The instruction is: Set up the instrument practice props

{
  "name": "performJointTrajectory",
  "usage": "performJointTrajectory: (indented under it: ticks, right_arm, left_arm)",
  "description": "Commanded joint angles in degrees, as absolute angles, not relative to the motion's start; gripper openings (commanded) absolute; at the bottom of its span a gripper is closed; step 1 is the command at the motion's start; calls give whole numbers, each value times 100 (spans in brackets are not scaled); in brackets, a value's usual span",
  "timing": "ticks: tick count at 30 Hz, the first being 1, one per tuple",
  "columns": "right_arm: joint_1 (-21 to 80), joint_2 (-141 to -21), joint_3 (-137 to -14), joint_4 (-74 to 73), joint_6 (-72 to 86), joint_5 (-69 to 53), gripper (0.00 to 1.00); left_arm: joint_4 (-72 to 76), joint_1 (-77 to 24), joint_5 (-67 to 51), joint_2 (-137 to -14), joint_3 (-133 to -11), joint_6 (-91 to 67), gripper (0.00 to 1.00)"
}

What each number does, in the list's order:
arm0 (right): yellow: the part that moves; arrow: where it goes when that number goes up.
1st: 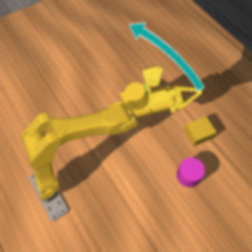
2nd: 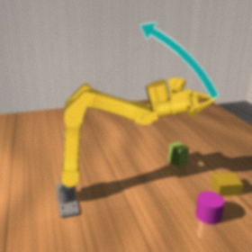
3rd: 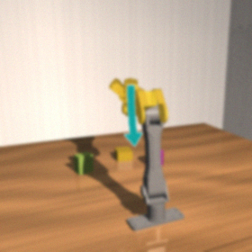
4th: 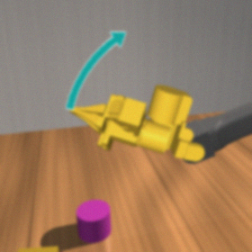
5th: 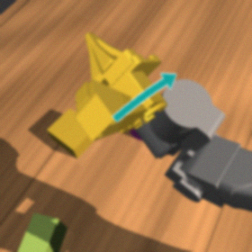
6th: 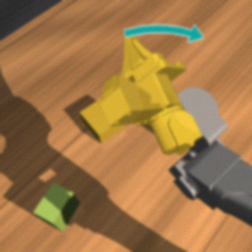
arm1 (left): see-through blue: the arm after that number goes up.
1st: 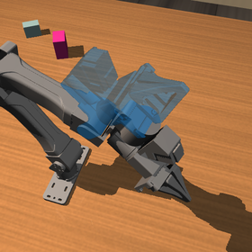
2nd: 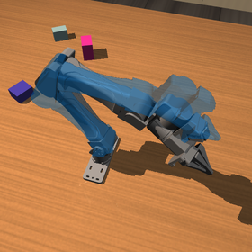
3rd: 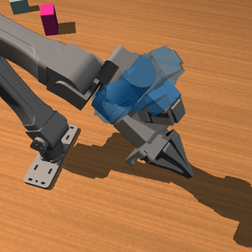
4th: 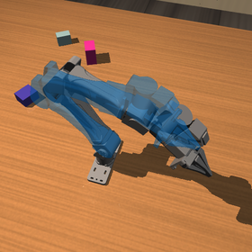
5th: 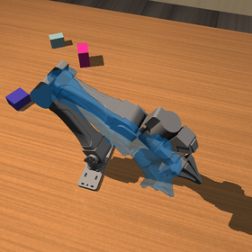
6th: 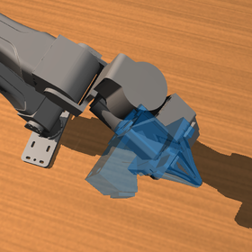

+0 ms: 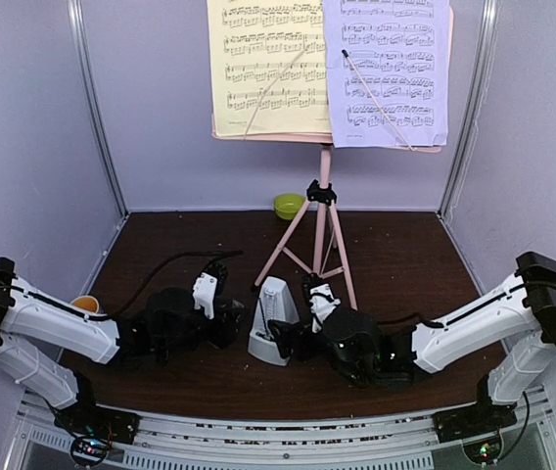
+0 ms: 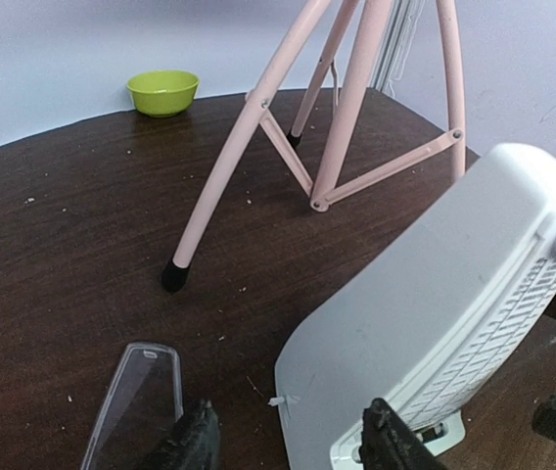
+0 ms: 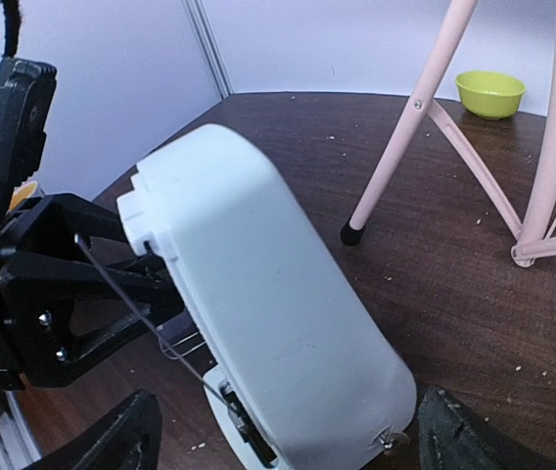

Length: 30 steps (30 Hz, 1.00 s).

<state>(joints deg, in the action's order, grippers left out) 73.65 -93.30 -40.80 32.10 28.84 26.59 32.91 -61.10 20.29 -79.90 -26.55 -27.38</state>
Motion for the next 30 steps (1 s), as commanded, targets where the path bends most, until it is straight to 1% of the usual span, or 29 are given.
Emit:
performJointTrajectory:
  ticks: [1,4,8,10,11,13,14,17,22,26,30]
  right_arm:
    - [7448,-8929,-3821,3386,2584,2350,99]
    - [7455,-8722,-3649,3394,2512,2246,100]
    - [7454,-8467,-3431,3446,2512,2264,100]
    - [7448,-8345,-3374,3355,2550,2354,100]
    - [7452,-8289,-3335,3323,2575,2414,100]
    - [7431,-8175,-3251,3305,2627,2485,100]
    - [7435,-8123,-3202,3309,2646,2518,100]
    - [7412,-7974,-3103,3293,2679,2582,100]
    - [7377,-7831,-3074,3156,2699,2643,100]
    - [7365,-7765,-3061,3116,2715,2675,100]
    - [7344,-7738,-3059,3082,2729,2681,100]
  left_arm:
    - [3970,-6082,2021,-7561,-2264,-2710,56]
    - [4220,-6097,1778,-7251,-1966,-2382,68]
    - [4508,-6275,1626,-7096,-1764,-2021,76]
    - [4749,-6356,1476,-7160,-1803,-1940,80]
    - [4804,-6403,1439,-7234,-1880,-1911,83]
    - [4749,-6540,1480,-7468,-2163,-1828,89]
    - [4674,-6626,1575,-7596,-2338,-1782,91]
    - [4610,-6788,1933,-7971,-2748,-1782,93]
    - [4444,-6777,2797,-8204,-3005,-2117,92]
    - [4129,-6615,3115,-8060,-2842,-2571,89]
    - [3754,-6292,3398,-7656,-2278,-3377,85]
